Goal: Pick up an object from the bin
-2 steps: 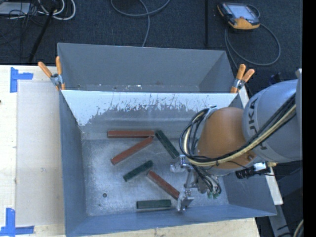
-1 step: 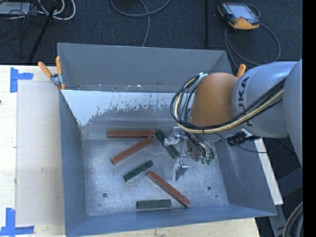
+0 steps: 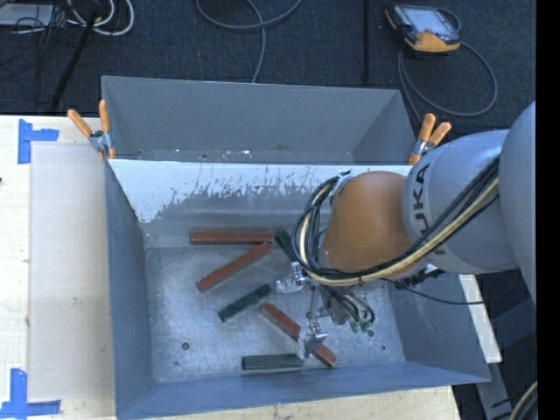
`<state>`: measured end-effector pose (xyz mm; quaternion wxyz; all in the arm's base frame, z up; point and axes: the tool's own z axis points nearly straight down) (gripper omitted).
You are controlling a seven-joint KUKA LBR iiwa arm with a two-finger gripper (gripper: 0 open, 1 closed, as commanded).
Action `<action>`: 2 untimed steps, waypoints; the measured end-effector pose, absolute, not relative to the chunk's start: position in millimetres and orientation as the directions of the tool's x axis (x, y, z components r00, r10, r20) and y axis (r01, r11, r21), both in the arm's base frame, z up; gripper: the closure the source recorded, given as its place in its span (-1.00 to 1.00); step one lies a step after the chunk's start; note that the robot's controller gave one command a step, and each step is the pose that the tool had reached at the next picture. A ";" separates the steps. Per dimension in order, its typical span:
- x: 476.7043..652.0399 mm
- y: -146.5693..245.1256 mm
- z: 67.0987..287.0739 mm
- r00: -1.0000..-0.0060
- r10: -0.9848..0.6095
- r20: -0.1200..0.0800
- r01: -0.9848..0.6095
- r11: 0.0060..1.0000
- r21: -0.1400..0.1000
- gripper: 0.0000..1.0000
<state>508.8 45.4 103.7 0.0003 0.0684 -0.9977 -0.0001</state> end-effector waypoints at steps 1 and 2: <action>509.0 44.6 78.4 -0.999 -0.037 -0.002 -0.037 0.999 0.000 -1.00; 501.2 67.4 74.7 -0.981 0.196 -0.009 0.196 0.981 -0.001 1.00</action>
Offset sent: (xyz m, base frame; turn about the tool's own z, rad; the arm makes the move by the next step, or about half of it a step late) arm -0.0112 0.0241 -0.0337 0.3341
